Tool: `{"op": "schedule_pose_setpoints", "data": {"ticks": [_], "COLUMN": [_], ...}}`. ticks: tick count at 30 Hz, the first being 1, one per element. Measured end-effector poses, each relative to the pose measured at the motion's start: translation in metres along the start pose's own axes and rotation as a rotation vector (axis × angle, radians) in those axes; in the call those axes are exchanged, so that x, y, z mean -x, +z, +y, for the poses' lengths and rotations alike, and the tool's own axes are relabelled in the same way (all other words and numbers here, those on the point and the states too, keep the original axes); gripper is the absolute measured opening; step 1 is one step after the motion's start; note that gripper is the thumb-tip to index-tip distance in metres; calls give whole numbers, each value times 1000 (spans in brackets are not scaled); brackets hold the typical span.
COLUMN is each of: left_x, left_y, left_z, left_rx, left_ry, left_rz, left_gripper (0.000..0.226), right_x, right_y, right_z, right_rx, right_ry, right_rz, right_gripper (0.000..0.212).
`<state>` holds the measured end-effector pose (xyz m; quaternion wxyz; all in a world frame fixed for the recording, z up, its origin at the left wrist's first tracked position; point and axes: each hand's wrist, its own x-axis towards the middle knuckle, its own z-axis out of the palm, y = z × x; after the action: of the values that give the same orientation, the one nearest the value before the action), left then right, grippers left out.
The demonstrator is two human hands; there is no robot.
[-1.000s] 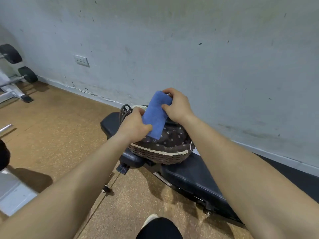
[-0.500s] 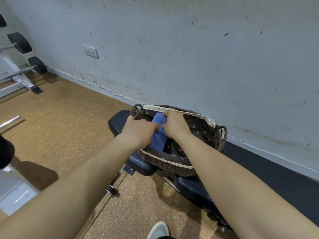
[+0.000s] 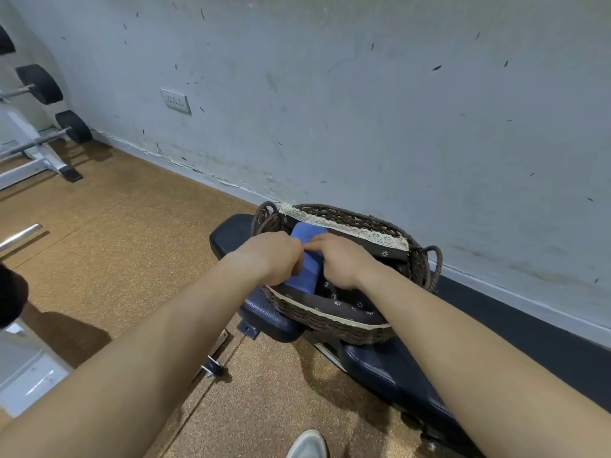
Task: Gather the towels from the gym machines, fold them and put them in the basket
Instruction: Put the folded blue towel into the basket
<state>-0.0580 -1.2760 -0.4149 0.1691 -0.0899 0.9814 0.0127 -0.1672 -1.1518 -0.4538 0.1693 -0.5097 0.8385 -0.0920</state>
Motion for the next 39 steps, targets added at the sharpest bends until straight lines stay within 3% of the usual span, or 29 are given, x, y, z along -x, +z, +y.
{"op": "schedule_pose_setpoints", "data": {"ticks": [2,6,8,11,16,24,27,34,39], "left_x": [-3,-10,-15,-22,-31,-40,-41,-41,-44], "left_y": [-2,-6,-7,-6,-1,7,9,8,4], "left_z": [0,3,4,8,12,-2,-3,0,1], "left_rx": [-3,-40,-46,-119,-152,-86,-108,-146,-110], "left_ry": [5,-12,-37,-100,-78,23,46,46,9], "left_rz": [-66,-86,-32,61,207,134,102,20,-88], "left_gripper": [37,31,29,26,36,71,82,65,65], "right_x": [1,-2,0,7,3,-9,-7,5,3], "right_y": [-6,-16,-21,-30,-30,-27,-33,-63,-68], "right_z": [-4,-15,-14,-3,10,14,15,26,27], "right_rx": [35,71,106,250,385,448,414,273,281], "right_ry": [3,42,80,165,267,346,329,376,380], "right_rz": [-68,-150,-28,338,380,297,313,592,551], "right_gripper": [72,64,53,32,27,18,24,21,25]}}
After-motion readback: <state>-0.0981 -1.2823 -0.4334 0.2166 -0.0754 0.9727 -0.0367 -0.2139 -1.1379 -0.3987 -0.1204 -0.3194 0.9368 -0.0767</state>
